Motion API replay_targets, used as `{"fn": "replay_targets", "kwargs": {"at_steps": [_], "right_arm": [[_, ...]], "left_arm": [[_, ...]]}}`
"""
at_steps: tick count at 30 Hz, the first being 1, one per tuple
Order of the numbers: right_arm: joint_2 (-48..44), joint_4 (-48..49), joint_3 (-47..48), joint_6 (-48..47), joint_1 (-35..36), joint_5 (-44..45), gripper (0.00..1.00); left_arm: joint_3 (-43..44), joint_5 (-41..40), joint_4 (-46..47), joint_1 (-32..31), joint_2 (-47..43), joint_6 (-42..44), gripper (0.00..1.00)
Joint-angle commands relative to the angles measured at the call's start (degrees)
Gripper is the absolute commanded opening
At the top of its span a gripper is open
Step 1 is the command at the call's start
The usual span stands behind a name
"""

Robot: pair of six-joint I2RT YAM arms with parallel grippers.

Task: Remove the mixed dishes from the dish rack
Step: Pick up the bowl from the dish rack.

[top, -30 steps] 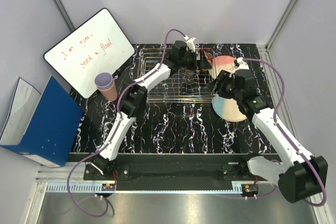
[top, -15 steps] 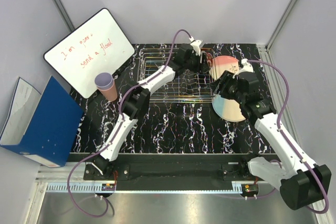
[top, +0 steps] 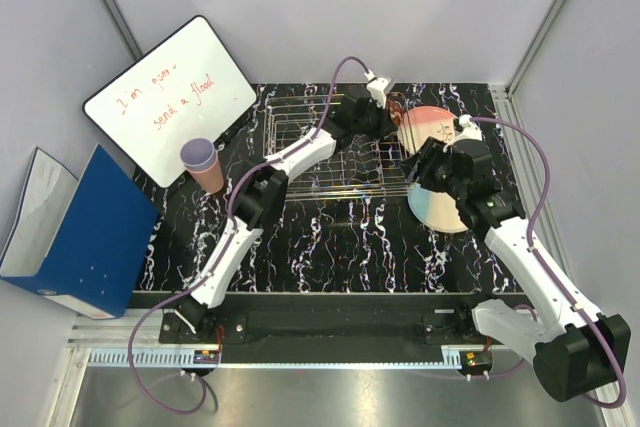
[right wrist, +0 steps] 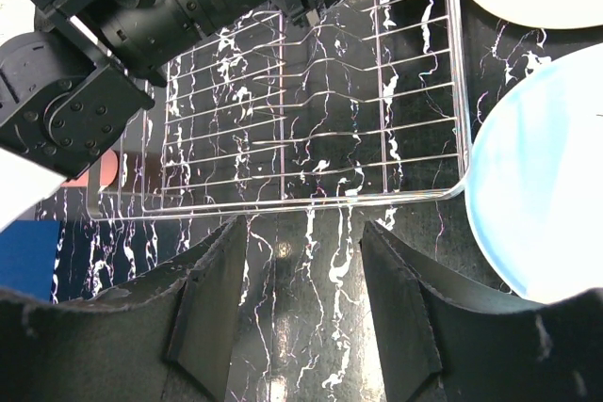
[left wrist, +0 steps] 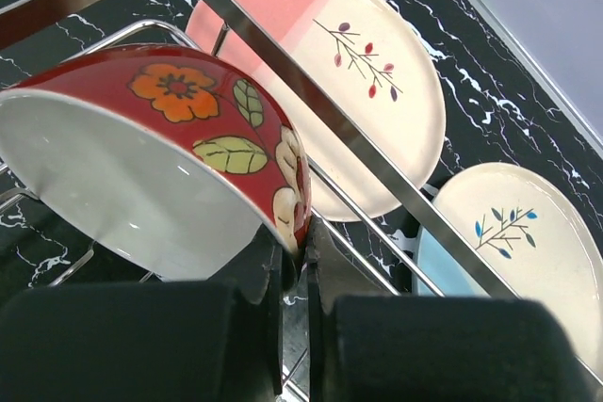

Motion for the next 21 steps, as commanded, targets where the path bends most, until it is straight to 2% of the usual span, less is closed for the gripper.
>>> {"fn": "replay_targets", "kwargs": {"at_steps": [1, 9, 21], "right_arm": [[-1.4, 1.1, -0.1, 0.5, 0.3, 1.6, 0.59], [-2.1, 1.4, 0.7, 0.9, 0.3, 1.6, 0.59], [-3.1, 2.1, 1.2, 1.7, 0.3, 1.7, 0.6]], "left_arm": [[-6.1, -2.5, -3.2, 0.1, -4.7, -0.8, 0.0], [-10.2, -5.2, -4.4, 1.1, -15.1, -0.3, 0.0], [-5.7, -0.6, -7.3, 3.7, -25.0, -1.8, 0.0]]}}
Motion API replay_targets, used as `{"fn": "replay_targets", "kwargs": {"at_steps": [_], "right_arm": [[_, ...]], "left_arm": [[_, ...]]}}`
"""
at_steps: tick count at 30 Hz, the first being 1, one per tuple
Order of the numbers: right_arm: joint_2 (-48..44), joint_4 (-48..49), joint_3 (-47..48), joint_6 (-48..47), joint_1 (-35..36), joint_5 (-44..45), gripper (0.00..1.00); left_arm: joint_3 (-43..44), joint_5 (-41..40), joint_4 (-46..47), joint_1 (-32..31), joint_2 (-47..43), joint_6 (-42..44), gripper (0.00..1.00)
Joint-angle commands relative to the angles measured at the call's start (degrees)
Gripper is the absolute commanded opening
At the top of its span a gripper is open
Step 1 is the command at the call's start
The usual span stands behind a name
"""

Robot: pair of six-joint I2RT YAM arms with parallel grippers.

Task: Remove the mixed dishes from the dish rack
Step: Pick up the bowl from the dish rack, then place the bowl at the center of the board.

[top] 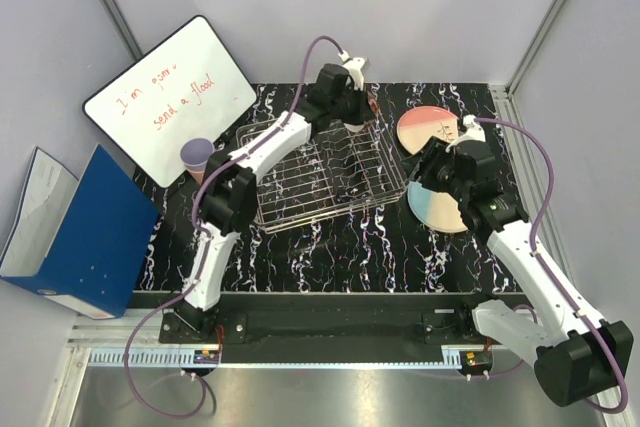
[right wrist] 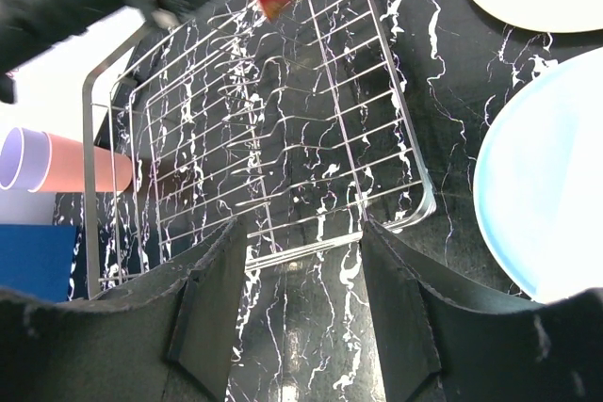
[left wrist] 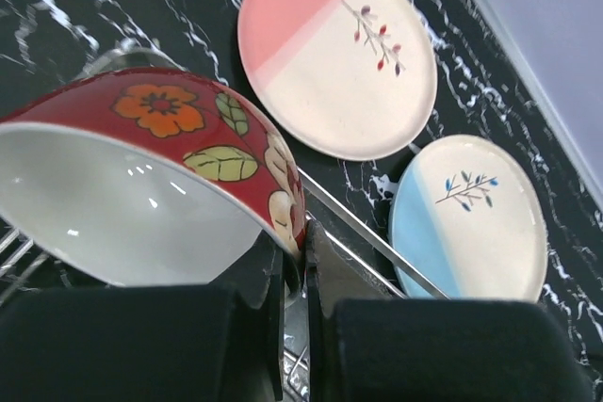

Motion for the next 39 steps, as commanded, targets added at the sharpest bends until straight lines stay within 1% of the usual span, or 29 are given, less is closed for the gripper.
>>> {"fn": "replay_targets", "kwargs": {"at_steps": [1, 5, 7, 9, 11, 12, 13, 14, 15, 16, 17, 19, 20, 22, 23, 24, 25, 26, 27, 28, 29, 30, 31, 33, 34, 36, 37, 38, 39], "right_arm": [[-1.7, 2.1, 1.3, 0.4, 0.3, 1.6, 0.6], [-1.8, 1.9, 2.0, 0.4, 0.4, 1.7, 0.6], [-1.7, 1.7, 2.2, 0.8, 0.3, 2.0, 0.6], [-1.3, 1.2, 3.0, 1.0, 0.3, 3.7, 0.59], [-0.9, 0.5, 4.2, 1.3, 0.3, 4.2, 0.6], [-0.5, 0.1, 4.7, 1.5, 0.4, 5.1, 0.59], [-0.2, -0.8, 5.1, 1.8, 0.3, 5.5, 0.59], [0.0, -1.1, 6.0, 1.8, 0.3, 5.8, 0.59], [0.4, -1.7, 6.5, 1.9, 0.3, 7.0, 0.59], [0.7, -2.8, 7.1, 2.2, 0.3, 7.8, 0.59], [1.1, -3.4, 8.6, 2.2, 0.4, 8.5, 0.59], [2.2, -6.1, 10.5, 2.1, 0.3, 10.8, 0.59], [2.7, -6.9, 12.4, 1.9, 0.3, 11.4, 0.59], [4.2, -10.0, 14.6, 1.2, 0.3, 12.9, 0.59], [4.7, -11.0, 16.6, 1.1, 0.3, 13.5, 0.59], [5.6, -11.9, 17.4, 0.6, 0.3, 13.7, 0.59], [6.1, -13.5, 18.2, 0.1, 0.3, 13.7, 0.59], [6.4, -14.4, 19.7, 0.0, 0.3, 13.8, 0.59], [6.9, -15.2, 20.3, 0.0, 0.3, 13.7, 0.59], [7.3, -16.3, 21.4, -0.3, 0.3, 13.1, 0.59], [7.4, -16.9, 21.9, -0.2, 0.3, 12.6, 0.59], [7.8, -17.6, 22.3, -0.2, 0.3, 11.3, 0.59], [7.8, -18.4, 22.7, -0.3, 0.3, 10.2, 0.59], [8.0, -19.0, 23.0, -0.3, 0.3, 6.5, 0.57], [7.9, -19.3, 22.6, -0.3, 0.4, 5.3, 0.57], [6.7, -19.5, 21.8, -0.8, 0.3, 2.1, 0.56], [6.3, -19.9, 20.8, -1.0, 0.3, -0.2, 0.56], [5.3, -20.5, 20.5, -1.3, 0.4, -1.9, 0.55], [4.9, -22.3, 20.4, -2.3, 0.3, -2.5, 0.55]], "left_arm": [[4.2, 0.9, 4.3, 1.0, -9.3, 0.1, 0.0], [2.8, 0.7, 3.1, 0.4, -11.8, 1.2, 0.0], [2.2, -0.7, 2.1, -0.1, -13.5, 4.1, 0.0], [1.9, -2.0, -0.9, -1.6, -14.6, 8.4, 0.0], [0.2, -5.2, -4.4, -3.9, -17.0, 12.2, 0.0], [-1.2, -7.2, -5.4, -5.1, -18.1, 16.9, 0.0], [-3.0, -12.6, -6.0, -6.1, -21.1, 18.7, 0.0], [-7.8, -15.0, -6.1, -8.5, -22.7, 21.7, 0.0], [-10.6, -18.0, -5.5, -9.7, -24.4, 25.9, 0.0], [-13.8, -22.8, -3.6, -10.9, -28.4, 27.6, 0.0], [-18.4, -24.8, -3.5, -12.8, -29.6, 29.0, 0.0], [-22.0, -29.3, -3.9, -14.4, -32.2, 32.0, 0.0], [-26.2, -30.4, -4.4, -15.9, -35.1, 32.5, 0.0], [-31.1, -33.1, -4.7, -17.5, -38.3, 34.4, 0.0], [-36.1, -34.5, -4.7, -19.7, -40.4, 35.2, 0.0], [-38.2, -35.6, -4.7, -20.9, -44.1, 36.8, 0.0], [-40.2, -38.6, -4.8, -22.2, -46.2, 37.8, 0.0], [-43.3, -40.3, -5.1, -24.9, -47.9, 38.8, 0.0], [-44.6, -41.9, -5.5, -26.5, -51.2, 40.8, 0.0], [-45.6, -44.9, -6.9, -28.1, -52.6, 41.8, 0.0], [-47.7, -46.7, -7.5, -31.8, -53.6, 42.8, 0.0], [-48.6, -48.2, -8.0, -33.7, -55.8, 44.6, 0.0], [-50.4, -50.6, -8.8, -37.6, -56.5, 45.3, 0.0], [-52.1, -55.0, -9.2, -41.9, -57.8, 46.6, 0.0], [-53.7, -56.5, -10.1, -46.1, -57.9, 46.9, 0.0], [-55.8, -58.3, -10.6, -50.4, -57.9, 47.2, 0.0], [-58.2, -58.4, -10.7, -54.0, -58.0, 47.0, 0.0], [-59.2, -58.0, -10.8, -55.3, -58.2, 45.9, 0.0], [-60.1, -55.5, -10.7, -56.4, -58.3, 45.3, 0.0]]}}
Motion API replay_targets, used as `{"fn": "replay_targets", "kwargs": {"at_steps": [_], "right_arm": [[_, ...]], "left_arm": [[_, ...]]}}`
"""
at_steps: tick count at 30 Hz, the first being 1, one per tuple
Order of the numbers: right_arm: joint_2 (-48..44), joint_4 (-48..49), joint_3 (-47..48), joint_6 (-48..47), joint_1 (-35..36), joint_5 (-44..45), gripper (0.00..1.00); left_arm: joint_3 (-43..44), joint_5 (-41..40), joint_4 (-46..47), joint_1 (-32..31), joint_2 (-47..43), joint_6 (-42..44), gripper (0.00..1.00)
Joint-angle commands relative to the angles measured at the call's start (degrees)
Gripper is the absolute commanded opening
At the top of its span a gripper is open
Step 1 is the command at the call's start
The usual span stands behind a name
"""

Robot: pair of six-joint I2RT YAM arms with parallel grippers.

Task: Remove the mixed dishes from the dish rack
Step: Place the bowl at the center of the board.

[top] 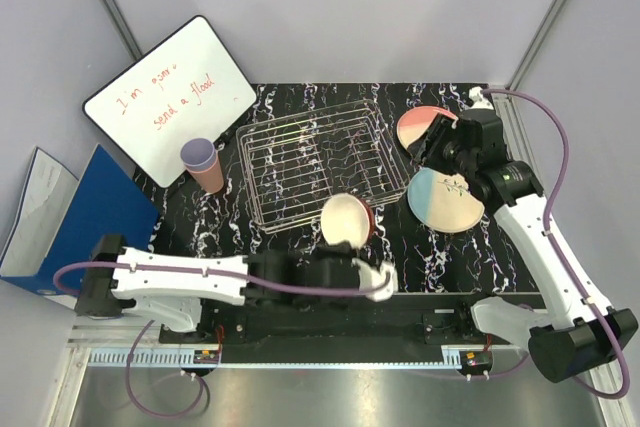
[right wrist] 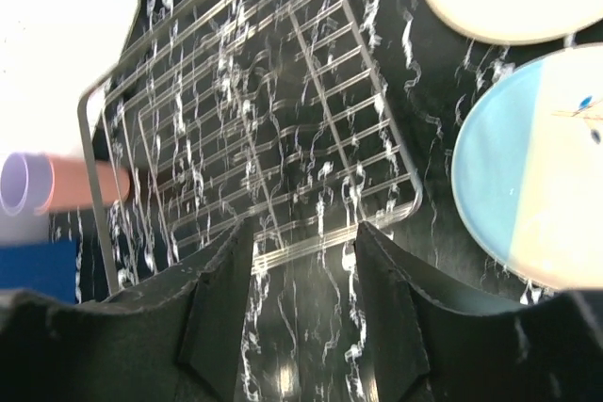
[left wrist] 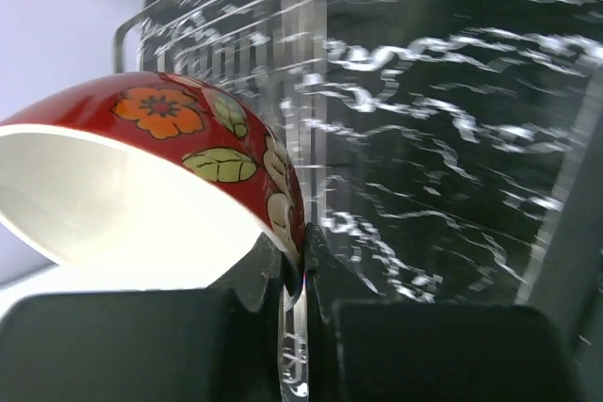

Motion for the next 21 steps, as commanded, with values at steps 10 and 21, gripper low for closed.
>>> {"fn": "replay_targets", "kwargs": {"at_steps": [10, 21], "right_arm": [[-12.9, -16.6, -4.8, -2.5, 0.3, -15.0, 0.57], [-19.6, -20.0, -14.0, -1.4, 0.5, -22.1, 0.59]], "left_arm": [[-6.0, 14.0, 0.2, -8.4, -5.6, 4.5, 0.0], [-4.3, 32.3, 3.1, -1.6, -1.1, 6.4, 0.0]]}}
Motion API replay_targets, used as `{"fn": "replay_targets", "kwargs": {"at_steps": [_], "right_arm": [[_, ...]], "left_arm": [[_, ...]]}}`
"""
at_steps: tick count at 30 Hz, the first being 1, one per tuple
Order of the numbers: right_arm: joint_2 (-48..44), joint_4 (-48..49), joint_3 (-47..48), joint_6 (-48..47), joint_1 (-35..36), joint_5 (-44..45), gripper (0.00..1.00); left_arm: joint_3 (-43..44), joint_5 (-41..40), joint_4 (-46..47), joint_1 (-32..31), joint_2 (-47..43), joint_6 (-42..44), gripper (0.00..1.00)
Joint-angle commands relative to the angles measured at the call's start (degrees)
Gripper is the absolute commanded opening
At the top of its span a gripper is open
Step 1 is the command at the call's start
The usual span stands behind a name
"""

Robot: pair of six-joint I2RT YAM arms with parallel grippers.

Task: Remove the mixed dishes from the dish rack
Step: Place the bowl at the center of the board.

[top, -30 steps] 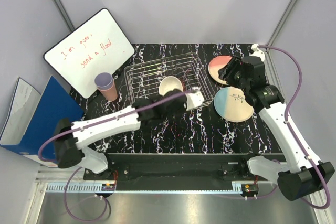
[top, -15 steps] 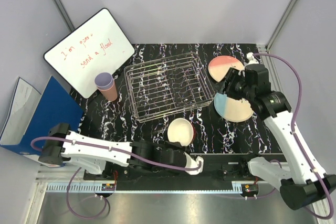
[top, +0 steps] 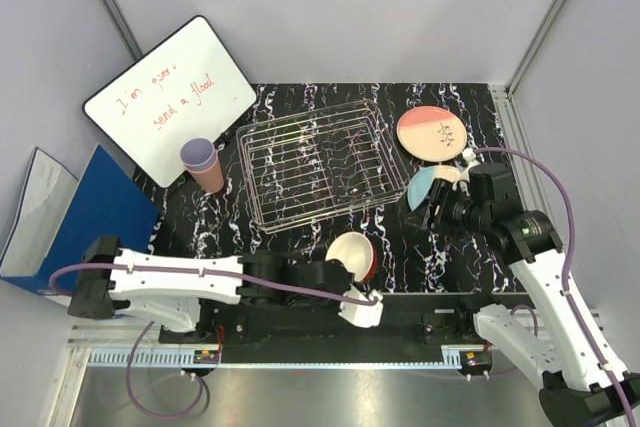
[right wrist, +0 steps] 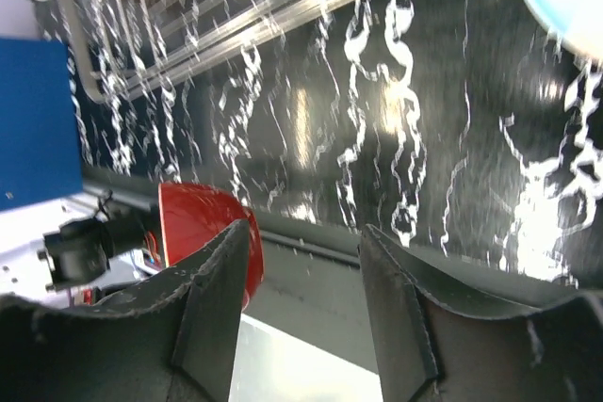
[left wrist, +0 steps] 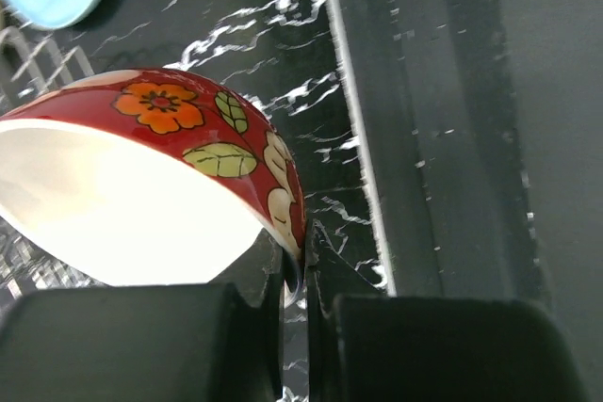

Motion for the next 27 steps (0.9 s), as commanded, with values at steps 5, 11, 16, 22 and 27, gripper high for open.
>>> {"fn": "replay_targets", "kwargs": {"at_steps": [5, 11, 16, 22, 27], "right_arm": [[-0.9, -2.6, -2.0, -1.8, 0.7, -5.2, 0.59], [1.2, -2.9, -1.6, -3.0, 1.2, -5.7, 0.6], [2.6, -4.1, -2.1, -3.9, 3.2, -4.0, 0.59], [5.5, -7.6, 2.2, -0.9, 11.1, 11.8, 0.6], [8.6, -6.5, 2.1, 0.1, 12.1, 8.5, 0.61]], "left_arm": [[4.9, 6.3, 6.3, 0.4, 7.7, 6.6, 0.0], [10.2, 6.3, 6.2, 3.7, 16.2, 10.7, 0.0], [11.5, 7.3, 6.5, 6.0, 18.5, 11.4, 0.0], [10.7, 6.9, 6.5, 6.4, 16.5, 11.7, 0.0], [9.2, 7.1, 6.5, 6.4, 13.8, 11.5, 0.0]]}}
